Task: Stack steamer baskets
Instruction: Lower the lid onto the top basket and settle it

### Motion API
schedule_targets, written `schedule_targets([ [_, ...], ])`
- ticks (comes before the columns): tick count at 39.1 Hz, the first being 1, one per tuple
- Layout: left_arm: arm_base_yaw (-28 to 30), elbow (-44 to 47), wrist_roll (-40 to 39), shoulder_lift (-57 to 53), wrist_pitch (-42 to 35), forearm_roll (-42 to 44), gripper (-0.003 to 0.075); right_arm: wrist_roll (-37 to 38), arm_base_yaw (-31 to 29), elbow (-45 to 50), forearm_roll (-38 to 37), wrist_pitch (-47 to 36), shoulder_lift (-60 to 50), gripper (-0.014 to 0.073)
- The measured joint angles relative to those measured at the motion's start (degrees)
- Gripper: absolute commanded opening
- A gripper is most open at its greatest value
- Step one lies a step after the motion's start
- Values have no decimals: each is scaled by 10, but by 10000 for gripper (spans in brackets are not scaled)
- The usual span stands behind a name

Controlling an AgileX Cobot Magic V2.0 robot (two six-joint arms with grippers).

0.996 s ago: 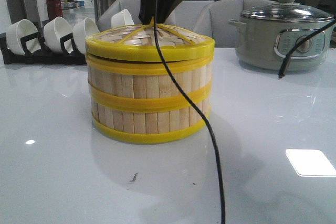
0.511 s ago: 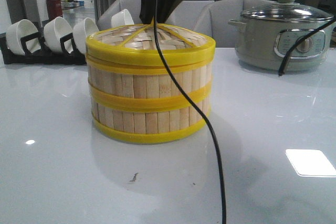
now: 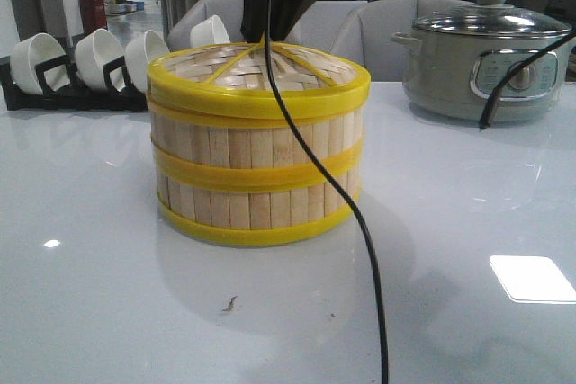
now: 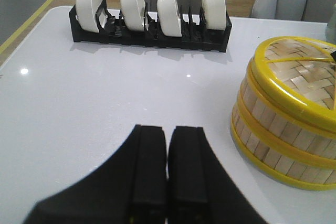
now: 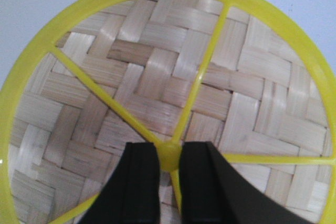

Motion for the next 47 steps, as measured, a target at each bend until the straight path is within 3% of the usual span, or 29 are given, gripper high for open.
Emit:
schedule_targets([
  [24, 0, 0, 0, 0, 0, 0, 86, 0, 0, 0, 3, -7, 0, 55],
  [28, 0, 0, 0, 0, 0, 0, 86, 0, 0, 0, 4, -7, 0, 127],
  [35, 0, 0, 0, 0, 0, 0, 86, 0, 0, 0, 4, -9, 0, 379],
  [47, 0, 0, 0, 0, 0, 0, 86, 0, 0, 0, 5, -21, 0, 400],
])
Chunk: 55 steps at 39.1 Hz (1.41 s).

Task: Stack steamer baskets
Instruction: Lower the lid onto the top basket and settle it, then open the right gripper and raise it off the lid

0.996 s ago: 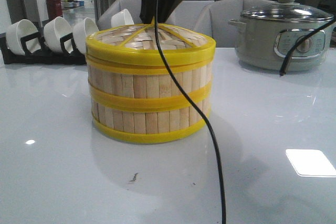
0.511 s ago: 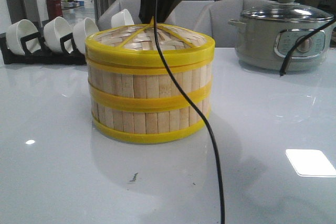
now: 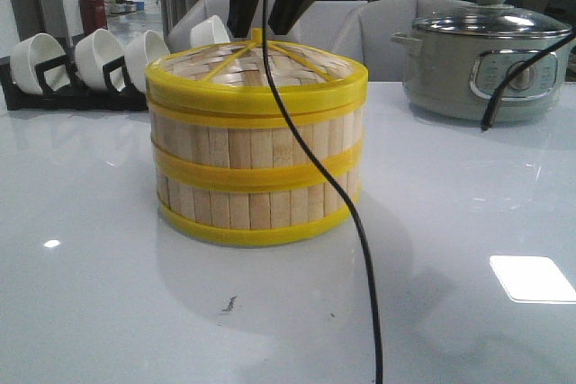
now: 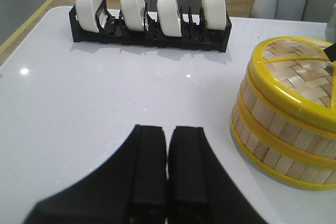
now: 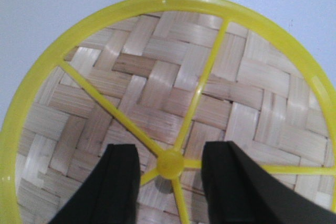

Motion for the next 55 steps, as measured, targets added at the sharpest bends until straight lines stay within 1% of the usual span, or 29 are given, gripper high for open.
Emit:
schedule_targets([
  [5, 0, 0, 0, 0, 0, 0, 86, 0, 0, 0, 0, -4, -3, 400],
  [12, 0, 0, 0, 0, 0, 0, 86, 0, -8, 4, 0, -21, -36, 400],
  [15, 0, 0, 0, 0, 1, 0, 86, 0, -18, 19, -2, -39, -59, 400],
  [19, 0, 0, 0, 0, 1, 0, 86, 0, -39, 67, -5, -68, -104, 400],
  [26, 0, 0, 0, 0, 1, 0, 86, 0, -96, 211, -6, -149, -218, 400],
  [34, 0, 0, 0, 0, 1, 0, 86, 0, -173, 415, -10, -273, -387, 400],
  [41, 0, 0, 0, 0, 1, 0, 86, 0, -229, 573, -10, -365, -522, 400],
  [46, 0, 0, 0, 0, 1, 0, 86, 0, -255, 669, -10, -397, -604, 400],
  [55, 0, 0, 0, 0, 1, 0, 86, 0, -278, 814, -10, -436, -719, 400],
])
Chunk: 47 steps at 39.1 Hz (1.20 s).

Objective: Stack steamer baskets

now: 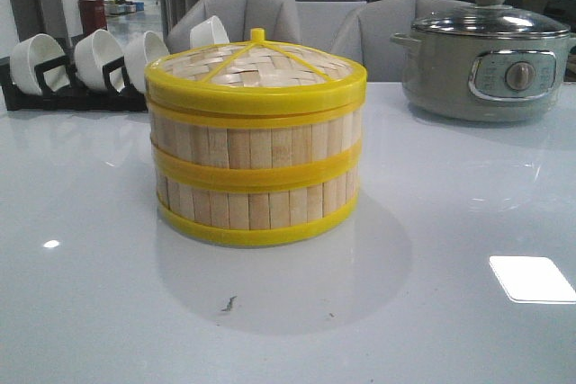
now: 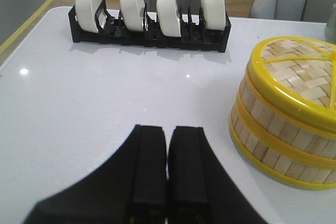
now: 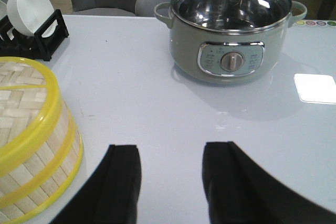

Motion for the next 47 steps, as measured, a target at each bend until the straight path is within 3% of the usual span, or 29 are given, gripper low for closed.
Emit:
schedule_targets([
  [10, 0, 0, 0, 0, 0, 0, 86, 0, -16, 120, 0, -43, -116, 392],
  [19, 0, 0, 0, 0, 0, 0, 86, 0, -19, 195, 0, -44, -208, 323],
  [28, 0, 0, 0, 0, 0, 0, 86, 0, -19, 261, 0, -48, -277, 314],
  [32, 0, 0, 0, 0, 0, 0, 86, 0, -19, 280, 0, -54, -303, 211],
  [35, 0, 0, 0, 0, 0, 0, 86, 0, -19, 284, 0, -55, -315, 32],
  [37, 0, 0, 0, 0, 0, 0, 86, 0, -19, 284, 0, -56, -322, 69],
  [47, 0, 0, 0, 0, 0, 0, 86, 0, -19, 284, 0, -67, -326, 51],
])
